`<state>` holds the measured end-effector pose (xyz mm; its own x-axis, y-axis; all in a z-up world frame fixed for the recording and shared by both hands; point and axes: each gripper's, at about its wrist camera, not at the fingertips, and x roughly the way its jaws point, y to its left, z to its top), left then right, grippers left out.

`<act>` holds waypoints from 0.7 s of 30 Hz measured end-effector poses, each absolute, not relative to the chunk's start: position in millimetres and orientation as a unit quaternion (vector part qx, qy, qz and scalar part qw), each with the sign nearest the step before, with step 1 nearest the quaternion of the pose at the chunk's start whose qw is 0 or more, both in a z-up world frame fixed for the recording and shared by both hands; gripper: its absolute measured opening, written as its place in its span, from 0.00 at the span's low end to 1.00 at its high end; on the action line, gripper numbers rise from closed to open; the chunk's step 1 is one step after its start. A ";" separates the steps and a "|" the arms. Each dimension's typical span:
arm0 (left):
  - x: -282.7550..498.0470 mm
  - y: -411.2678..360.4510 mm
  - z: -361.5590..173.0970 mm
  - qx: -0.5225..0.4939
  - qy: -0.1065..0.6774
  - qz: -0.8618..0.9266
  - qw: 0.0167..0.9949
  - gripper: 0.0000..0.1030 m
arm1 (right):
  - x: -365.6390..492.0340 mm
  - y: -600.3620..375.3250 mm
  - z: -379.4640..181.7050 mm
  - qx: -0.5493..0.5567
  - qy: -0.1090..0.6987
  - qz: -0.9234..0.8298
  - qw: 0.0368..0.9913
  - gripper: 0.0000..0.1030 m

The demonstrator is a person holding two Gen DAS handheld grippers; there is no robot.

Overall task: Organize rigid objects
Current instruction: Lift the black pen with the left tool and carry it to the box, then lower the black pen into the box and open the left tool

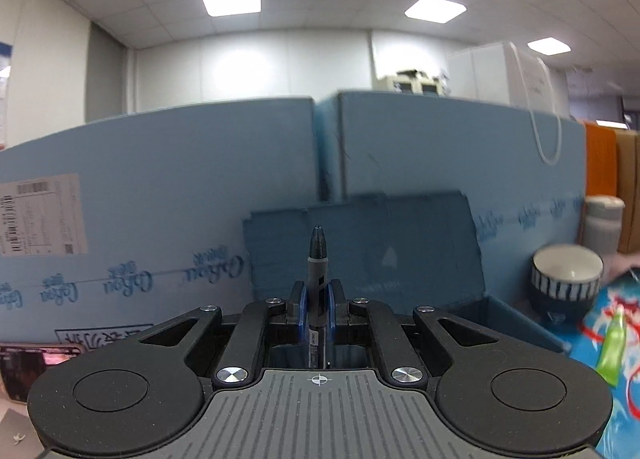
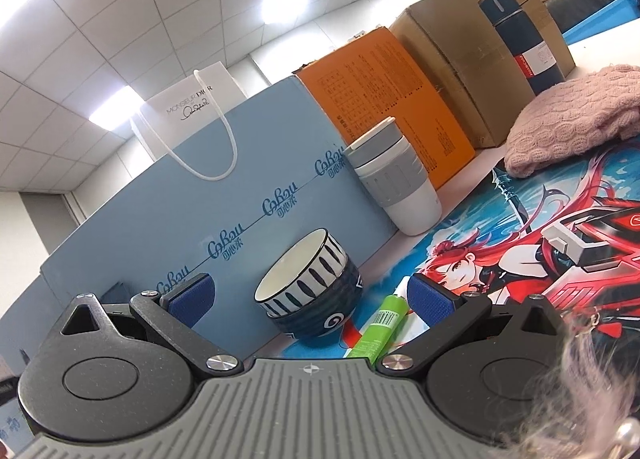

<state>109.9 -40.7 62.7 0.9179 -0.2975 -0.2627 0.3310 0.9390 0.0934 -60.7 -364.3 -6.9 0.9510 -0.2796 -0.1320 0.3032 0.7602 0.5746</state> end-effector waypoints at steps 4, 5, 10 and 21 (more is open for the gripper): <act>109.3 -40.3 49.5 0.082 0.136 -0.175 0.972 0.12 | -60.1 -363.0 -7.1 0.306 0.021 -0.156 0.939 1.00; 111.2 -42.1 47.6 0.084 0.144 -0.179 0.970 0.11 | -60.2 -363.0 -7.3 0.305 0.021 -0.156 0.939 1.00; 113.3 -46.4 36.1 0.086 0.171 -0.211 0.959 0.16 | -60.6 -363.0 -7.3 0.304 0.023 -0.157 0.939 1.00; 114.0 -30.7 44.7 0.025 0.186 -0.227 0.956 0.54 | -58.8 -361.6 -9.8 0.299 0.030 -0.164 0.940 1.00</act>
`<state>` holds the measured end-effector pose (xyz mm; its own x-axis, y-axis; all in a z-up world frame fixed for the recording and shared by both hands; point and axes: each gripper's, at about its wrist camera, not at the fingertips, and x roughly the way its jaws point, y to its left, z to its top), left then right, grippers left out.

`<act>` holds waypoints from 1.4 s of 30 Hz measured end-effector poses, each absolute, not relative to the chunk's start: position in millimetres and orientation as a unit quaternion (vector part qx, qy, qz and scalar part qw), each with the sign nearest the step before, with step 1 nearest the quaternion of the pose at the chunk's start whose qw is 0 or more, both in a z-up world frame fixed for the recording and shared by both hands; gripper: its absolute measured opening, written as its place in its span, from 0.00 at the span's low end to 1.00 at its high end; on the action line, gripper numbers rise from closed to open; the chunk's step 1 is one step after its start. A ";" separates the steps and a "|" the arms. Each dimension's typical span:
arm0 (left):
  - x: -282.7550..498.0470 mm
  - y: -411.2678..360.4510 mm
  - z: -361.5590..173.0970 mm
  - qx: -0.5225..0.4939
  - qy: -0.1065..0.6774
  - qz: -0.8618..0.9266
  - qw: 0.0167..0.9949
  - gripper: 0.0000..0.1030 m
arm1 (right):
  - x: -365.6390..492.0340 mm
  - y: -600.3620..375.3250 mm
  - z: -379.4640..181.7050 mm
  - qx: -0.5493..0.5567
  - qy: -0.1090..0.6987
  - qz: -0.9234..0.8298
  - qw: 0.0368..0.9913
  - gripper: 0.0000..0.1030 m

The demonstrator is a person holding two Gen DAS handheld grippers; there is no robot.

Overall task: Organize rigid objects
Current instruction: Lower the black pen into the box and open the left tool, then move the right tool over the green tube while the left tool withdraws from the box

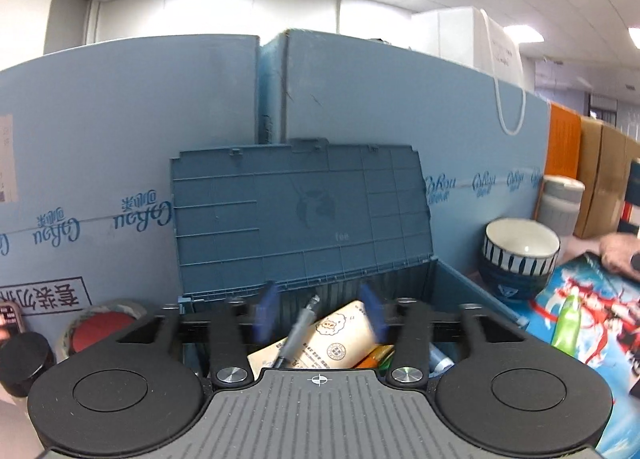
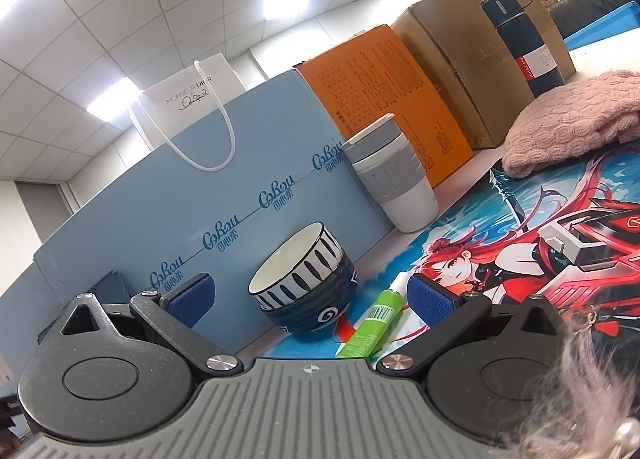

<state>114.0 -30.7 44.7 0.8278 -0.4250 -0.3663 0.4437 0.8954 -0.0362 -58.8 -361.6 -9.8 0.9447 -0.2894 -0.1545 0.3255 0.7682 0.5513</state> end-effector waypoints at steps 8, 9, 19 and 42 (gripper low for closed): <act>114.1 -8.6 59.4 -0.070 0.189 -0.252 0.947 0.67 | -56.8 -361.7 -12.7 0.295 0.037 -0.171 0.939 1.00; 113.5 -6.3 61.1 -0.076 0.187 -0.252 0.946 0.67 | -56.3 -361.4 -13.1 0.294 0.038 -0.173 0.939 1.00; 109.3 18.6 74.9 -0.128 0.169 -0.243 0.946 0.74 | -57.2 -354.7 -7.7 0.276 0.036 -0.186 0.942 1.00; 88.6 -7.2 86.4 -0.244 0.178 -0.426 0.853 0.83 | -65.8 -293.7 56.1 0.232 0.047 -0.135 0.962 1.00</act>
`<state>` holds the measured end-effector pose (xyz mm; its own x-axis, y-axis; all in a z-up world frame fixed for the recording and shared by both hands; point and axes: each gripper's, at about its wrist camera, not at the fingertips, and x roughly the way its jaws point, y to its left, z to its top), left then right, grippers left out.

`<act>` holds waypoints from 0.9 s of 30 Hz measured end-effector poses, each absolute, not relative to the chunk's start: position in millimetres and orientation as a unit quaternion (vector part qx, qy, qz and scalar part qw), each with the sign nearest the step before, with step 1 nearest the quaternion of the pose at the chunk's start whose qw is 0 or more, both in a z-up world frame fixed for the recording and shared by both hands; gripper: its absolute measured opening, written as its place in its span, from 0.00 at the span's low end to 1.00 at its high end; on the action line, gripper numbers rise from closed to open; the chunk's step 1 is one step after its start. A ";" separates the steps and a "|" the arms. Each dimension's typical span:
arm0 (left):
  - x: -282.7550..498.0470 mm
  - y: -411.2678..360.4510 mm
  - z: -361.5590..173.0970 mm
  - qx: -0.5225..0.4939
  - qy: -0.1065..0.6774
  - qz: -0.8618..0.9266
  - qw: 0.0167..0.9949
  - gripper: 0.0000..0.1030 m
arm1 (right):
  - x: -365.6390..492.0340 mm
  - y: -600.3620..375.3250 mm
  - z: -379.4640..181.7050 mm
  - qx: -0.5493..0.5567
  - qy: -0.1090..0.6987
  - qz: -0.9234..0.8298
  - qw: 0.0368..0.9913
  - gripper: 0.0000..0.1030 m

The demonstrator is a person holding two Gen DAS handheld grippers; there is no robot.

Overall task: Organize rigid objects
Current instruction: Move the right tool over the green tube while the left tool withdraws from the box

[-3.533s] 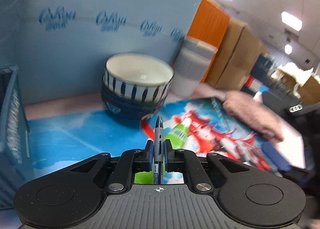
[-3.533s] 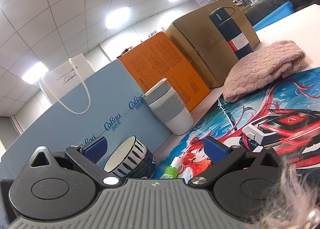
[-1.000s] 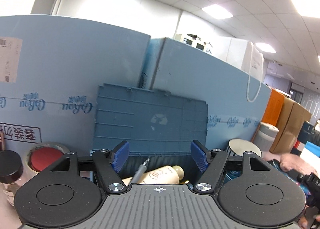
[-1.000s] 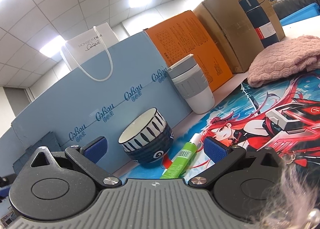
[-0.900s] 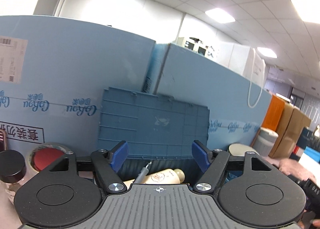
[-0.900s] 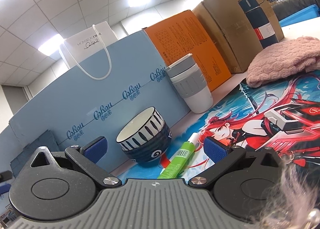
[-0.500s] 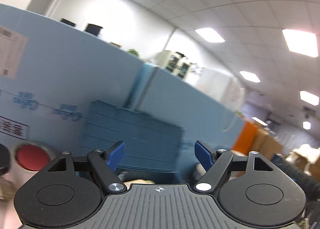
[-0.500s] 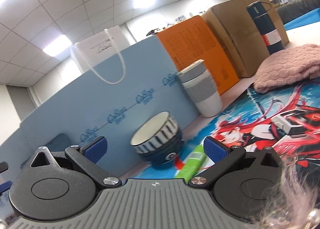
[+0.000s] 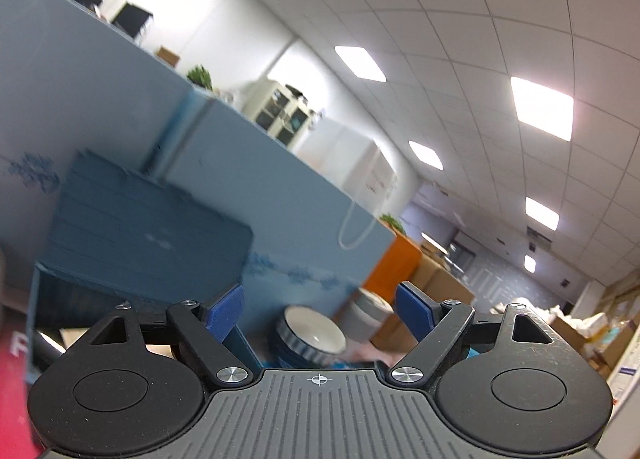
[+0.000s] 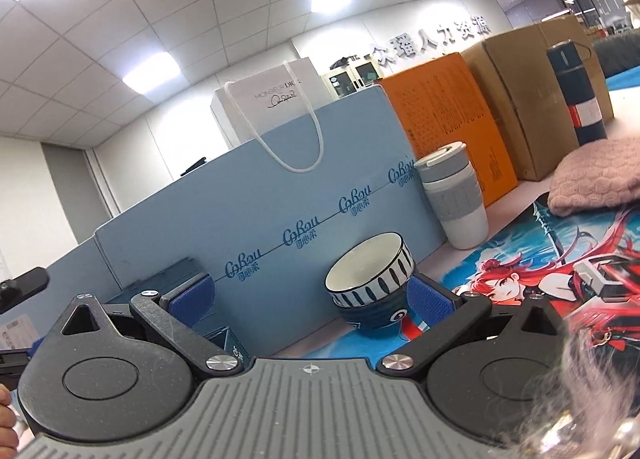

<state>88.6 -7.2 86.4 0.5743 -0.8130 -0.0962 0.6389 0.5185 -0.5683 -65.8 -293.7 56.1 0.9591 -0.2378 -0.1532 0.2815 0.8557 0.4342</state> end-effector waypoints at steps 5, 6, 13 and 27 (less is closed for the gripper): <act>92.0 -30.8 77.1 -0.233 0.210 -0.443 0.840 0.85 | -67.7 -289.5 61.8 0.215 0.054 -0.152 0.963 1.00; 92.7 -34.9 75.3 -0.228 0.214 -0.445 0.839 0.85 | -66.8 -290.5 61.9 0.215 0.059 -0.155 0.962 1.00; 91.3 -54.6 59.6 -0.205 0.245 -0.452 0.833 0.86 | -54.7 -305.6 52.2 0.225 0.103 -0.191 0.950 1.00; 93.3 -68.4 46.9 -0.165 0.280 -0.438 0.838 0.90 | -20.5 -357.9 9.0 0.279 0.204 -0.257 0.902 1.00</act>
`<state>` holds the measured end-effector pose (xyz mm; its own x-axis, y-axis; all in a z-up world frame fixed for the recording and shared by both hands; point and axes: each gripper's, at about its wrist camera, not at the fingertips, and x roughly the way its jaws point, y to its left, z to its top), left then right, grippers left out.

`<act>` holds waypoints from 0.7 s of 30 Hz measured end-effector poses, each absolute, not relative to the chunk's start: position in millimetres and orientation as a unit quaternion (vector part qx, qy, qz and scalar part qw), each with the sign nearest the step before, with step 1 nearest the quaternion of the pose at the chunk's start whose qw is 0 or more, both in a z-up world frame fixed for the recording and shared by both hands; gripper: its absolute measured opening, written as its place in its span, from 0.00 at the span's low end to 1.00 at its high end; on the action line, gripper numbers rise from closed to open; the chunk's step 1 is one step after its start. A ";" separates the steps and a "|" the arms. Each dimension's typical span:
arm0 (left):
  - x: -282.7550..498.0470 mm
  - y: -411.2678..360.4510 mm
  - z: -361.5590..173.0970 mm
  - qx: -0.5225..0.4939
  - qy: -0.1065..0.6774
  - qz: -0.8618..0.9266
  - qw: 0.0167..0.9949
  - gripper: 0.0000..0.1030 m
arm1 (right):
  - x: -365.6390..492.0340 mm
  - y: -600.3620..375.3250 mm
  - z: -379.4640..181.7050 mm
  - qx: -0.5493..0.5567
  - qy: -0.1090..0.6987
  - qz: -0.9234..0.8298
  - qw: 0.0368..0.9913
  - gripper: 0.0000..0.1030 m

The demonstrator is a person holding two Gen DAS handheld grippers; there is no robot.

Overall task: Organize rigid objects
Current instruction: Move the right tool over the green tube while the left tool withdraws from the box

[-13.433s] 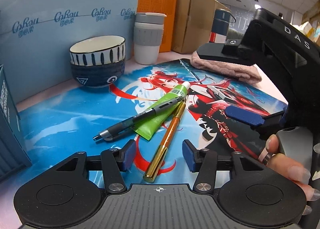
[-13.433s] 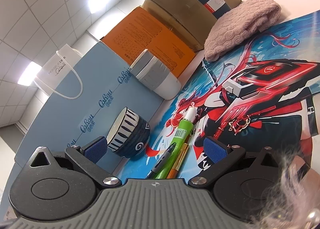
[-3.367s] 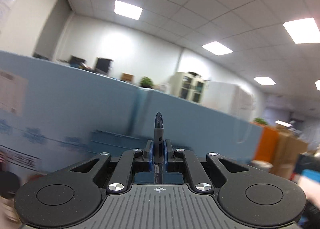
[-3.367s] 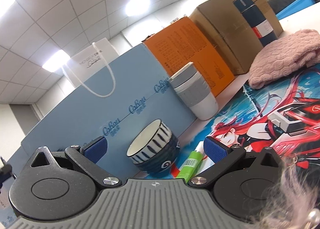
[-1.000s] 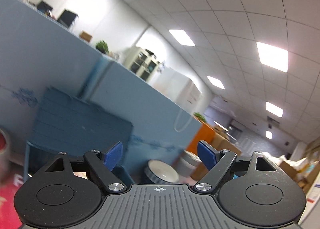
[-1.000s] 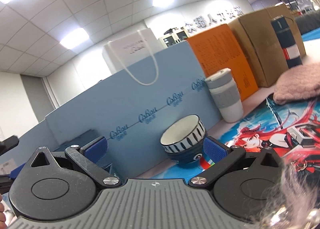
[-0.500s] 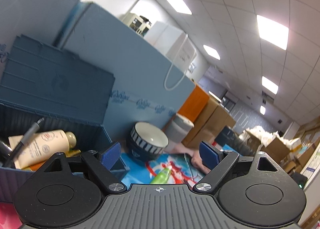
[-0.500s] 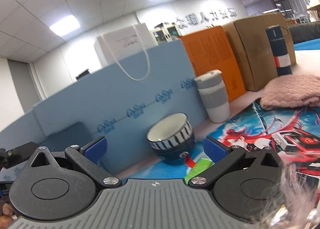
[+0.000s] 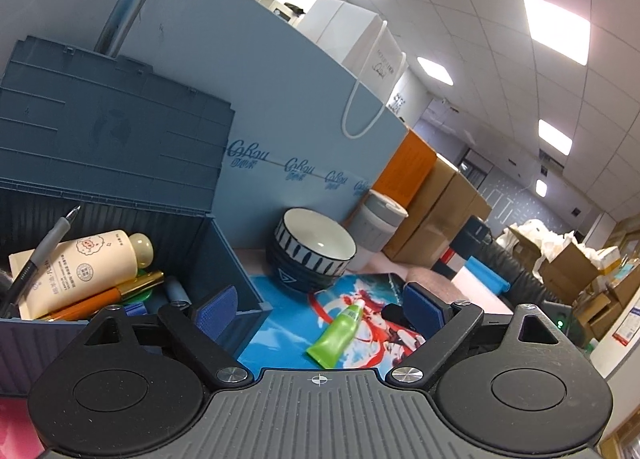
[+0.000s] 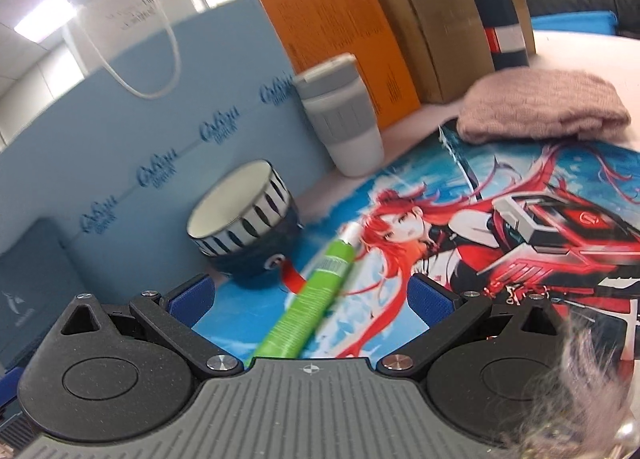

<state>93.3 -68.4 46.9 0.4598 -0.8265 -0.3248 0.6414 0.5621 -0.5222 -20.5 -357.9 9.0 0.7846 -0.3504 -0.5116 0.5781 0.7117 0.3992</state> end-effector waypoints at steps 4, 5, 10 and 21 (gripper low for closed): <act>94.0 -72.9 45.1 -0.156 0.288 -0.433 0.840 0.92 | -13.4 -365.3 5.1 0.285 0.216 -0.262 0.896 1.00; 93.8 -74.0 44.7 -0.154 0.290 -0.433 0.839 0.93 | -12.0 -367.3 4.6 0.287 0.218 -0.261 0.895 1.00; 91.5 -79.3 43.4 -0.139 0.291 -0.432 0.842 0.97 | -6.0 -376.4 2.3 0.296 0.232 -0.263 0.888 1.00; 87.3 -78.7 47.1 -0.121 0.278 -0.423 0.854 0.99 | 14.9 -388.5 -2.0 0.295 0.263 -0.259 0.881 1.00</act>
<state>87.3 -78.7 47.1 0.4872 -0.7903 -0.3716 0.6554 0.6121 -0.4425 14.9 -388.5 -2.0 0.7279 -0.3016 -0.6158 0.6116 0.6916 0.3843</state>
